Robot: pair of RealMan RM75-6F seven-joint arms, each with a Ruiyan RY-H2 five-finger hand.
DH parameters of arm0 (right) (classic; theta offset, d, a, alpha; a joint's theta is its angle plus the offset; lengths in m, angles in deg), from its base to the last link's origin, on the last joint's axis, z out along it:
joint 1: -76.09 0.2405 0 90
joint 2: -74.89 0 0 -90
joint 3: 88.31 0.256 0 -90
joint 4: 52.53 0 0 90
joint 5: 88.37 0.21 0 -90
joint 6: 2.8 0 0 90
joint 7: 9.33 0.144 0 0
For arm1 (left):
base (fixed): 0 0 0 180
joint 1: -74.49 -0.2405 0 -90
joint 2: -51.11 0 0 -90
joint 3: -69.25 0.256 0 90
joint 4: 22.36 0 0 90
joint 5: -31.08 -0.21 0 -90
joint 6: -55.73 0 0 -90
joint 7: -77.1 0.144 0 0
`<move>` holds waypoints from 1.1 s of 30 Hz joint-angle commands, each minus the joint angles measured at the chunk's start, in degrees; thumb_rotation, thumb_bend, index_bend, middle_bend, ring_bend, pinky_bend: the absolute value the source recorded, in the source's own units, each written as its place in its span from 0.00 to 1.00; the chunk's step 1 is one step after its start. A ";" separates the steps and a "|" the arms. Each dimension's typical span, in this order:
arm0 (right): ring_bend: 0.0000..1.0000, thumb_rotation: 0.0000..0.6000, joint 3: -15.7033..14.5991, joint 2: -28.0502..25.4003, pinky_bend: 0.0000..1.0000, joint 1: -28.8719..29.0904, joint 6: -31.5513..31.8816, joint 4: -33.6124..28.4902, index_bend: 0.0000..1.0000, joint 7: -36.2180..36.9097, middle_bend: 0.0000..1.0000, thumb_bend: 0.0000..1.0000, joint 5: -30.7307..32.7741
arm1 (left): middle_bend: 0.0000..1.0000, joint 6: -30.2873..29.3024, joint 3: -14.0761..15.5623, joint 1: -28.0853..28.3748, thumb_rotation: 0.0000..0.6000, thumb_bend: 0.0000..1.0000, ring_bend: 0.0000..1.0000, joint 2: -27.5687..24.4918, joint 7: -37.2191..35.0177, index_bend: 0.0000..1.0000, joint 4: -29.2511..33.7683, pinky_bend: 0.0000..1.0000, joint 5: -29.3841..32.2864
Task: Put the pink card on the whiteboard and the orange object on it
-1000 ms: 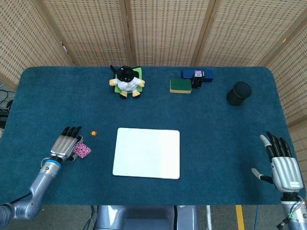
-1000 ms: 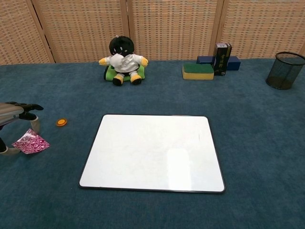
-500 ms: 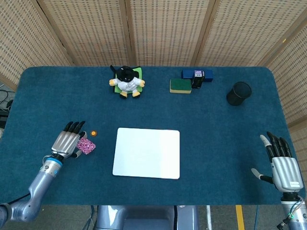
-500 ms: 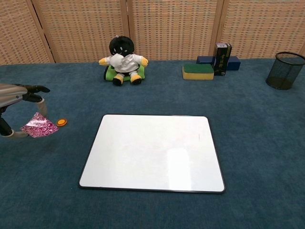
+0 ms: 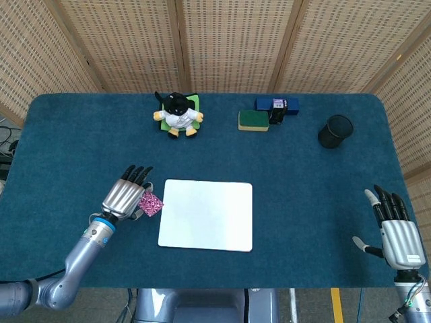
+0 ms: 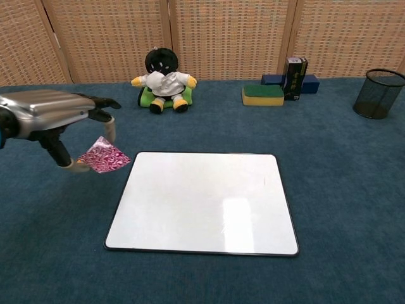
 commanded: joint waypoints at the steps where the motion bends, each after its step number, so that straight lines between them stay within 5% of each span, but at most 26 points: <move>1: 0.00 1.00 0.03 -0.08 0.00 0.06 -0.17 -0.01 0.00 0.32 0.00 0.00 0.12 | 0.00 -1.54 -1.13 4.34 1.00 0.27 0.00 4.59 6.48 0.56 1.61 0.00 5.55; 12: 0.00 1.00 0.02 -0.40 0.00 0.23 -0.69 -0.07 0.00 1.01 0.00 0.00 0.32 | 0.00 -5.34 -1.43 10.28 1.00 0.25 0.00 13.44 14.31 0.53 -0.94 0.00 12.80; 18: 0.00 1.00 0.05 -0.43 0.00 0.28 -0.83 -0.12 0.00 1.09 0.00 0.00 0.46 | 0.00 -5.57 -1.85 11.94 1.00 0.12 0.00 16.82 13.93 0.09 -3.80 0.00 14.59; 20: 0.00 1.00 0.04 -0.46 0.00 0.30 -0.87 -0.12 0.00 1.18 0.00 0.00 0.44 | 0.00 -5.78 -1.62 12.15 1.00 0.10 0.00 17.16 13.72 0.03 -4.25 0.00 14.48; 33: 0.00 1.00 -0.10 -0.44 0.00 0.24 -0.67 -0.09 0.00 1.05 0.00 0.00 0.19 | 0.00 -6.97 -0.98 9.35 1.00 0.12 0.00 9.03 7.19 0.03 -4.23 0.00 14.39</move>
